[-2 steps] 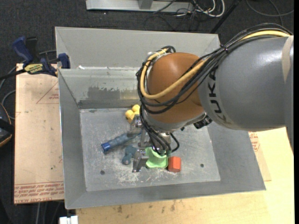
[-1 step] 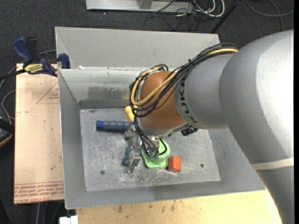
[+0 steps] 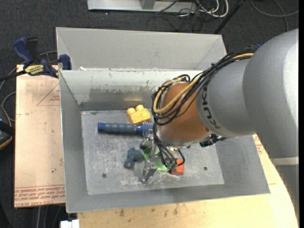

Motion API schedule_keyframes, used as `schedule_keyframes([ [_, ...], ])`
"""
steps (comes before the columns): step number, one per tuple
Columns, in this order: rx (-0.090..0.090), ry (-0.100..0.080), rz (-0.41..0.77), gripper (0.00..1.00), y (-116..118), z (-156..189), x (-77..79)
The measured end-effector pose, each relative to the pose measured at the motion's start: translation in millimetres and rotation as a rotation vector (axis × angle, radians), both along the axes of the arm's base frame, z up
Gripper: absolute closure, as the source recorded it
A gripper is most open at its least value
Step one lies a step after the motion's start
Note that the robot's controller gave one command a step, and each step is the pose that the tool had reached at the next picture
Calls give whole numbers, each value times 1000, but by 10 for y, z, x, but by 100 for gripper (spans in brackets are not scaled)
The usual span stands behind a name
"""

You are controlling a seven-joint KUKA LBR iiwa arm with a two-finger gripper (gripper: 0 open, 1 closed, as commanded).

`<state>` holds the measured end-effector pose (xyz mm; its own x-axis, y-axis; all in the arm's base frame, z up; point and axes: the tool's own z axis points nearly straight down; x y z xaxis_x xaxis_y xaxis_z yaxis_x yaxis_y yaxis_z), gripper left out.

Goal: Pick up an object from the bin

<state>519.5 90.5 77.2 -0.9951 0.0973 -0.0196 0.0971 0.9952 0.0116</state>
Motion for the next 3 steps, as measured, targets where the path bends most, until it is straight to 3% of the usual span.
schedule_keyframes([
  [1,-3,15,4,100,6,-2,-24],
  [2,-7,12,24,100,129,1286,-196],
  [3,-9,20,23,0,122,1242,-208],
])
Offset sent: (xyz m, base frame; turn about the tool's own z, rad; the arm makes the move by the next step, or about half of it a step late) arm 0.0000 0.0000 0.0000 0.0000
